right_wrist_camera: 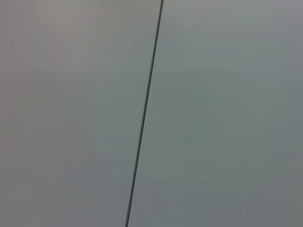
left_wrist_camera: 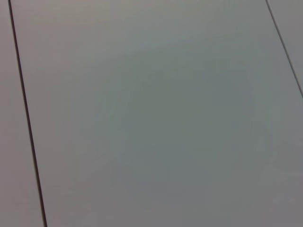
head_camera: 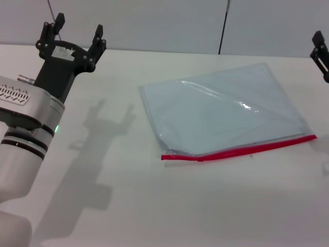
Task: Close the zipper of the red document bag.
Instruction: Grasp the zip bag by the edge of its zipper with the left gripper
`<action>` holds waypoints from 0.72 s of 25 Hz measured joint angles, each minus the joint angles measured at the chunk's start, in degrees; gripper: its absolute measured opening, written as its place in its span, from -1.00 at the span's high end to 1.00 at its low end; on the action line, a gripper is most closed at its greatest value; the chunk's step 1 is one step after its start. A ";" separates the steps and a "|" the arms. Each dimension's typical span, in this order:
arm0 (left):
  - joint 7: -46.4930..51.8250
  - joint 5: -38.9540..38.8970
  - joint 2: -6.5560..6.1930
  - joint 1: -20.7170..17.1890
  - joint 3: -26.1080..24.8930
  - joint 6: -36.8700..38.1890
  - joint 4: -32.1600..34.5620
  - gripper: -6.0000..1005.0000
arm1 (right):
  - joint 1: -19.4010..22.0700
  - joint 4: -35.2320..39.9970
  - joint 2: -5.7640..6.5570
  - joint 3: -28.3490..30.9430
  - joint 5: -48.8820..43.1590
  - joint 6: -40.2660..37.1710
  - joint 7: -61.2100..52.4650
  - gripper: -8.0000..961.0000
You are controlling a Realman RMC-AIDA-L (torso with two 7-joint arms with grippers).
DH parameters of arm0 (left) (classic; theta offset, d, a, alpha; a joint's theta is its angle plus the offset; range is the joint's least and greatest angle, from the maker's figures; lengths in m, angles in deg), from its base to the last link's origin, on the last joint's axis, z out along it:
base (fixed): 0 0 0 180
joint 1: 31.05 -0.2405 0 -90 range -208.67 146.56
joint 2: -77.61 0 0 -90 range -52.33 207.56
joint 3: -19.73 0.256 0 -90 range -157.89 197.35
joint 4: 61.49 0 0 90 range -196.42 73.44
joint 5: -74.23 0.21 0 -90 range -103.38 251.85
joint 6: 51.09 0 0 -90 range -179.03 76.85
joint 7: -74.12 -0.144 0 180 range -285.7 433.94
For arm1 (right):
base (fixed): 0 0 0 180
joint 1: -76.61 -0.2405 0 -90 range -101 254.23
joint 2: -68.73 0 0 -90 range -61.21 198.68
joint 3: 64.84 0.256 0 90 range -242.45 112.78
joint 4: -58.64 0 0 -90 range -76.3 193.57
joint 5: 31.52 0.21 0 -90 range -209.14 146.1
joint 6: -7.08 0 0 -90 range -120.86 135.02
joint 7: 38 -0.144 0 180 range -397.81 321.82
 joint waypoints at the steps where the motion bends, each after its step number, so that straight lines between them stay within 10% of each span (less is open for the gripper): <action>1: 0.00 0.00 0.00 0.00 0.00 0.00 0.00 -0.66 | 0.00 0.00 0.00 0.00 0.00 0.00 0.00 -0.76; 18: 0.61 0.05 -1.44 1.75 7.42 1.98 0.81 -0.66 | 0.15 0.25 0.00 0.00 0.00 0.11 0.00 -0.76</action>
